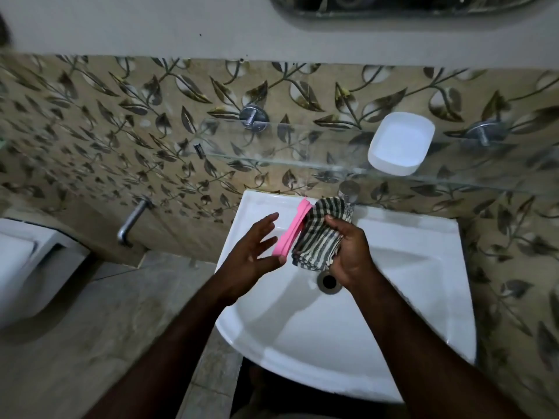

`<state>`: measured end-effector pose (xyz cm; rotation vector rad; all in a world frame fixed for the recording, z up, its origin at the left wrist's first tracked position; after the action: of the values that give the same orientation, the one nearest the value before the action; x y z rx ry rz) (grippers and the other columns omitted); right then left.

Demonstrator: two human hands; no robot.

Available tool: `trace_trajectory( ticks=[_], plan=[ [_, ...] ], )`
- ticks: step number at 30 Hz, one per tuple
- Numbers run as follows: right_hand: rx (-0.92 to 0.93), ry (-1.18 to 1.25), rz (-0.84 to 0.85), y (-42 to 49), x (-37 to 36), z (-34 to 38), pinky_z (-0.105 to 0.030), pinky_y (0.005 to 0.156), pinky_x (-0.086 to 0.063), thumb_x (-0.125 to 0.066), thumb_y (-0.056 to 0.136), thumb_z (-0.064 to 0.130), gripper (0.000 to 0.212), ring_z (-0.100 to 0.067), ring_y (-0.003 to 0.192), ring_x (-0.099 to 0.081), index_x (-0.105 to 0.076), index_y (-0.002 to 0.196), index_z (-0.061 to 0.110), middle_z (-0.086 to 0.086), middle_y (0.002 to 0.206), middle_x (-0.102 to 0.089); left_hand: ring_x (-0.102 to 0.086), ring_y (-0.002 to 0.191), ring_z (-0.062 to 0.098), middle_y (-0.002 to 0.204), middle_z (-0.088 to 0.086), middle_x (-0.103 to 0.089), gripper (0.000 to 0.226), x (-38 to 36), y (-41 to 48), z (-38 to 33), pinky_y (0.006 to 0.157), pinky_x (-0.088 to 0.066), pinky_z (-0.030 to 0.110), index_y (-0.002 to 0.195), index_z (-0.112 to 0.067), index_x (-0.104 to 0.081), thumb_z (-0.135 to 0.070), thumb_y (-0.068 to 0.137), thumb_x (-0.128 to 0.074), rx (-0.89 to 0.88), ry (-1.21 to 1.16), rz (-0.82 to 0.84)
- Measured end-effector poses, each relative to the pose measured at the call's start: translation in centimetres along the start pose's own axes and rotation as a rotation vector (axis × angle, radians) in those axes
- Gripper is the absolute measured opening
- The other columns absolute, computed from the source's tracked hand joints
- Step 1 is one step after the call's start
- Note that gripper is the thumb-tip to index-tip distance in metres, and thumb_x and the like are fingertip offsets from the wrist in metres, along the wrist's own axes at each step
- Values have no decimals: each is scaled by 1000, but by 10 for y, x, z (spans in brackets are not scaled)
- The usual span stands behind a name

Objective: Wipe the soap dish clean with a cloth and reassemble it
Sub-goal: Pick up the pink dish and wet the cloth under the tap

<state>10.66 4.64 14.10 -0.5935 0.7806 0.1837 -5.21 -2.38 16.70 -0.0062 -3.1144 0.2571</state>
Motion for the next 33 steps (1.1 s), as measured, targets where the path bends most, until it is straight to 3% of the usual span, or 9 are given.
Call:
trace_trajectory(
  ticks=[5, 9, 13, 16, 20, 23, 27, 30, 33],
  plan=[
    [-2, -115, 16, -11, -2, 6, -58, 93, -49, -61, 76, 14, 53, -40, 103, -62, -56, 124, -8, -28, 117, -61, -67, 103, 23, 138, 10, -53, 111, -14, -4, 17, 89, -50, 34, 148, -38, -25, -14, 54, -78, 198, -135, 81],
    [29, -243, 38, -20, -11, 8, -60, 96, -46, -62, 74, 13, 50, -40, 99, -62, -58, 119, -10, -29, 110, -62, -59, 103, 34, 125, 21, -60, 96, -21, -2, 21, 87, -47, 43, 148, -25, -32, -15, 59, -64, 243, -349, 96],
    [124, -378, 32, -25, -14, 16, -58, 92, -51, -63, 76, 11, 41, -44, 100, -64, -63, 113, -6, -31, 113, -65, -60, 100, 30, 116, 13, -66, 76, -27, -1, 20, 82, -44, 40, 134, -14, -52, -18, 59, -63, 232, -381, 104],
    [211, -356, -86, -26, -5, 33, -53, 90, -53, -62, 83, 6, 27, -39, 93, -68, -65, 109, -1, -26, 105, -69, -59, 105, 33, 117, 18, -61, 82, -20, 2, 20, 84, -45, 42, 137, -9, -48, -19, 57, -64, 231, -387, 84],
    [298, -305, -196, -31, 16, 49, -34, 66, -59, -50, 94, -2, 17, -24, 71, -72, -64, 103, 5, -12, 82, -75, -60, 109, 17, 126, 1, -57, 92, -1, 11, 14, 80, -53, 29, 148, -30, -26, -20, 69, -72, 111, 137, 2],
    [301, -381, -268, -36, 24, 40, -31, 63, -59, -52, 95, 1, 16, -22, 70, -73, -65, 99, 8, -8, 78, -76, -54, 114, 20, 136, 4, -47, 111, 5, 15, 32, 90, -52, 36, 153, -29, -6, -25, 70, -80, 102, 483, 13],
    [258, -458, -333, -43, 27, 24, -45, 81, -57, -56, 92, 1, 17, -34, 83, -71, -67, 105, 4, -18, 92, -74, -60, 112, 23, 131, 10, -56, 98, 7, 16, 36, 85, -52, 31, 151, -32, -19, -16, 70, -71, 159, 4, 107],
    [225, -501, -365, -49, 24, 15, -44, 78, -58, -54, 87, -5, 26, -34, 83, -71, -63, 110, 3, -21, 96, -73, -59, 114, 37, 126, 20, -60, 97, 0, 15, 32, 93, -49, 51, 141, -8, -42, -16, 48, -69, 200, -577, 209],
    [224, -525, -356, -59, 11, 11, -51, 79, -58, -54, 85, -6, 28, -39, 85, -70, -63, 109, 5, -23, 96, -72, -49, 123, 44, 134, 28, -50, 92, -11, 13, 24, 102, -37, 63, 136, 2, -49, -28, 53, -77, 274, -937, 335]
  ],
)
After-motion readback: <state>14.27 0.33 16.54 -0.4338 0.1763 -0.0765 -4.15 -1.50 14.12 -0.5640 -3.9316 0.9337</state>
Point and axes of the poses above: each hand's wrist, its own y-axis towards the middle knuckle, its own x-axis out of the back of the hand, z = x × y, the point moved 6 cm from there along y, towards the middle knuckle
